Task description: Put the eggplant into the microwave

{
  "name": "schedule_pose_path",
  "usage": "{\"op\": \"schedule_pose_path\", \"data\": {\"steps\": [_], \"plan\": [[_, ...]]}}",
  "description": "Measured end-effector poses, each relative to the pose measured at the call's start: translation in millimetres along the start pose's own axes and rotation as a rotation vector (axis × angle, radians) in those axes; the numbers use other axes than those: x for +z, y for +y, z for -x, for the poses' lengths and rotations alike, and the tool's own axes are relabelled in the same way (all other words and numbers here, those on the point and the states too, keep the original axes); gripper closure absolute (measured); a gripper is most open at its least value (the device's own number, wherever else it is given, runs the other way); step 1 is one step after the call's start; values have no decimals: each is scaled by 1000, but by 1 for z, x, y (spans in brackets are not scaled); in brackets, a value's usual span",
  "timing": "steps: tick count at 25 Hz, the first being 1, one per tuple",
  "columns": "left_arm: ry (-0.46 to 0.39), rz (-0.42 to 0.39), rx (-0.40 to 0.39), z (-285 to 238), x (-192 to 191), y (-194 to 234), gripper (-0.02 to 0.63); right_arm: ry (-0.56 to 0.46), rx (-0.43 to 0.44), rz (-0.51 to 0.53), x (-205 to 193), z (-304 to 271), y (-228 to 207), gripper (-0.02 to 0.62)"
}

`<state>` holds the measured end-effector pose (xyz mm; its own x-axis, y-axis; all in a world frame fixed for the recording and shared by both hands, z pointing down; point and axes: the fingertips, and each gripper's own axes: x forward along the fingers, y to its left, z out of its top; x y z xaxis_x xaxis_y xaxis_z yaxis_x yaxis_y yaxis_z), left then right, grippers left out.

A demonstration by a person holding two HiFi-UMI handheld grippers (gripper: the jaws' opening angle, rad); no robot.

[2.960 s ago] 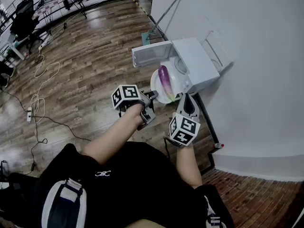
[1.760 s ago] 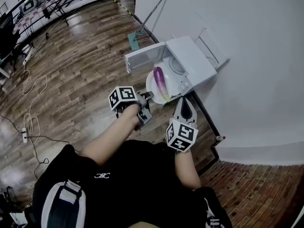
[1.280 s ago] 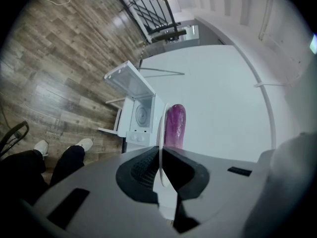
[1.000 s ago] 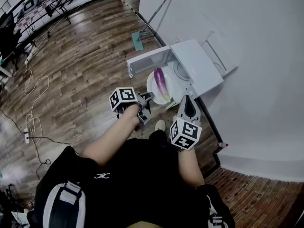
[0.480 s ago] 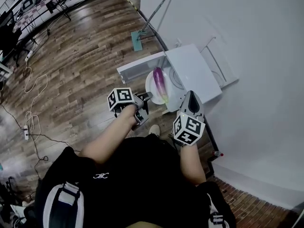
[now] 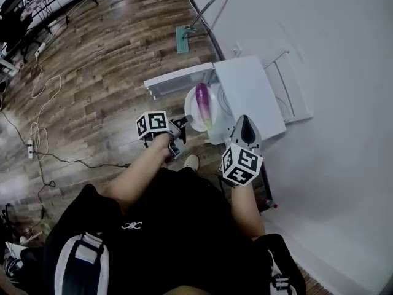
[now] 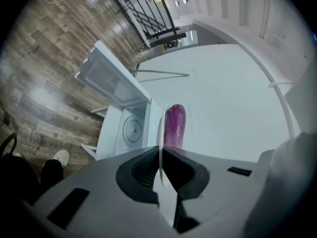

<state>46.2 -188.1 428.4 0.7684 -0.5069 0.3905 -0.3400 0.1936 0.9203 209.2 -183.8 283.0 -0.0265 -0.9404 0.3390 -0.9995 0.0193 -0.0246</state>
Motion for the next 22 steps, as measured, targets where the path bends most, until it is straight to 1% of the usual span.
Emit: {"op": "schedule_pose_path", "data": {"steps": [2,5,10,13,15,18,22], "plan": [[-7,4,3,-15,4,6,588,18,20,6,-2,-16,-8,589],[-23,13,-1,-24,10,19,588,42,36,14,-9,-27,-9,589],[-15,37,-12,-35,19,45,588,43,93,11,-21,-41,8,589],[2,21,1,-46,27,61,588,37,122,12,-34,-52,22,589],[12,2,8,-50,30,70,588,48,135,8,-46,-56,31,589],[30,-12,3,-59,34,83,588,67,144,-26,-68,-62,44,589],[52,-19,-14,-83,39,117,588,50,170,-74,-112,-78,56,589]]}}
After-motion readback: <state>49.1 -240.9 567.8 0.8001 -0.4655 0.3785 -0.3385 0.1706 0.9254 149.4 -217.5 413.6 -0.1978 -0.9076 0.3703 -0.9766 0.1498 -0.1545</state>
